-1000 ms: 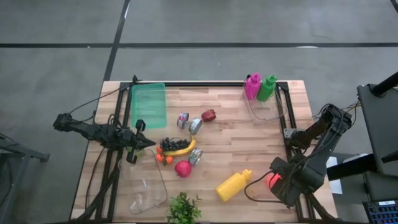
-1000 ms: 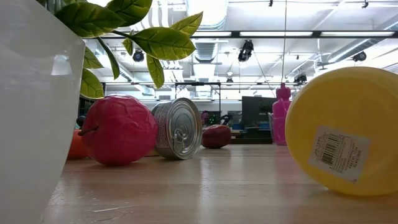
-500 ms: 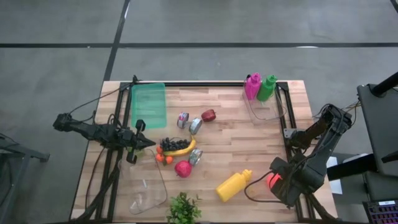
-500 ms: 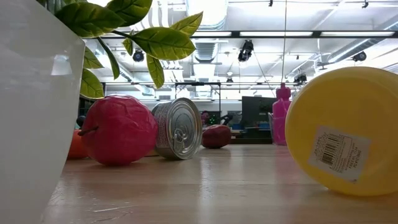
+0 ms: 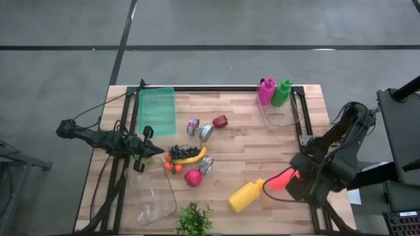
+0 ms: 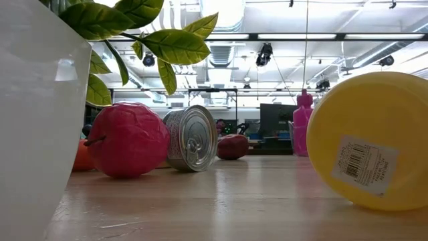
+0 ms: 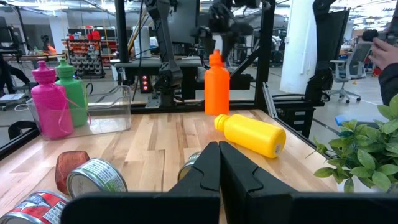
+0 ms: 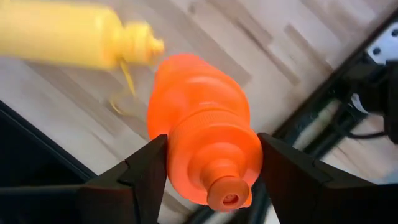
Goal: Pick & Place Food Item
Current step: Put the orange tumbler bottle into the top right transparent bin
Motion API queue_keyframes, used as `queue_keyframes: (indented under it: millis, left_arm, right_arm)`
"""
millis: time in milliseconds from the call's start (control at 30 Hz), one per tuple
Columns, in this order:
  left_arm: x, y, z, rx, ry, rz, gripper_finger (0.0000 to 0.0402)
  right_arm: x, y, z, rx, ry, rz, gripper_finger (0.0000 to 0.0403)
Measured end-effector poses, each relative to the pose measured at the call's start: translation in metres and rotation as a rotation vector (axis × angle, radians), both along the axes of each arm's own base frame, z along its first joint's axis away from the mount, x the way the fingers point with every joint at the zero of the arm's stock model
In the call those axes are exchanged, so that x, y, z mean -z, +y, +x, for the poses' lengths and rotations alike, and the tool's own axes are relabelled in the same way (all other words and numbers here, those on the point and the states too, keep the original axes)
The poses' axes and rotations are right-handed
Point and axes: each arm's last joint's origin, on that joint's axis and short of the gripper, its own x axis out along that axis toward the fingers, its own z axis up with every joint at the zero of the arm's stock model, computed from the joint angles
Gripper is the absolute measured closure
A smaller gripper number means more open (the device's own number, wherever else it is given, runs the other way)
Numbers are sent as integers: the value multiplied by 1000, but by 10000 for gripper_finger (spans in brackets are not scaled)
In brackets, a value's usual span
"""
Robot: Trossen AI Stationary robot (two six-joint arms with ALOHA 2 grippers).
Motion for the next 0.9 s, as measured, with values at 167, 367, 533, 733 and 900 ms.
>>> queue_keyframes:
  millis: [167,367,533,733,900]
  left_arm:
    - [0,0,0,0,0,0,402]
    - [0,0,0,0,0,0,402]
    - [0,0,0,0,0,0,402]
    - [0,0,0,0,0,0,402]
    - [0,0,0,0,-1,0,402]
  right_arm:
    - [-14,-18,-3,63,-189,-45,184]
    - [-24,-33,-3,31,-380,-168,184]
    - [-33,-47,-1,17,-525,-307,184]
    - [-42,-64,4,33,-682,-528,184]
    - [-51,-87,1,110,-700,-566,184]
